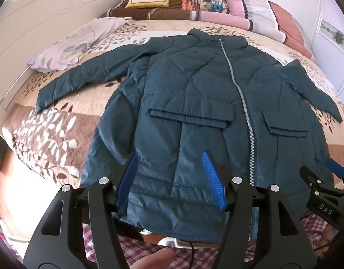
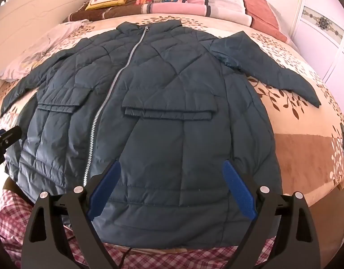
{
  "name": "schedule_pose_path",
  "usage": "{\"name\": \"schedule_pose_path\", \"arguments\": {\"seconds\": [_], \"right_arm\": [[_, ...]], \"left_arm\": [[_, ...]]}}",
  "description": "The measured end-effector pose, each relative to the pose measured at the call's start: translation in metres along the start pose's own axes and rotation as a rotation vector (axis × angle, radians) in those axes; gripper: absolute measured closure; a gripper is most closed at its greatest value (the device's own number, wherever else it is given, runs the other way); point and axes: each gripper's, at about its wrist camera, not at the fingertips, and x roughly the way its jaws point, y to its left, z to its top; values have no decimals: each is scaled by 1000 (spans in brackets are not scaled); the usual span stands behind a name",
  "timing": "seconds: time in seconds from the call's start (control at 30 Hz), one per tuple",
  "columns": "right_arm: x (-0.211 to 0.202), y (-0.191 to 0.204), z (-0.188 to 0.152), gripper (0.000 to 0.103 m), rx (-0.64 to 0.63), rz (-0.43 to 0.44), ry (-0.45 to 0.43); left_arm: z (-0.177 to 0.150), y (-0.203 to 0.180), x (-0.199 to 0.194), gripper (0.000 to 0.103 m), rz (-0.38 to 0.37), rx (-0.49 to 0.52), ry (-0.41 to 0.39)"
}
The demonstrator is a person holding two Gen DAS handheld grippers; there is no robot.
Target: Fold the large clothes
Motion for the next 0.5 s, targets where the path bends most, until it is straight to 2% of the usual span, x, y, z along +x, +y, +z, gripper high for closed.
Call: {"name": "schedule_pose_path", "arguments": {"seconds": [0.5], "right_arm": [[6, 1, -1, 14, 2, 14, 23]], "left_arm": [[-5, 0, -4, 42, 0, 1, 4]]}}
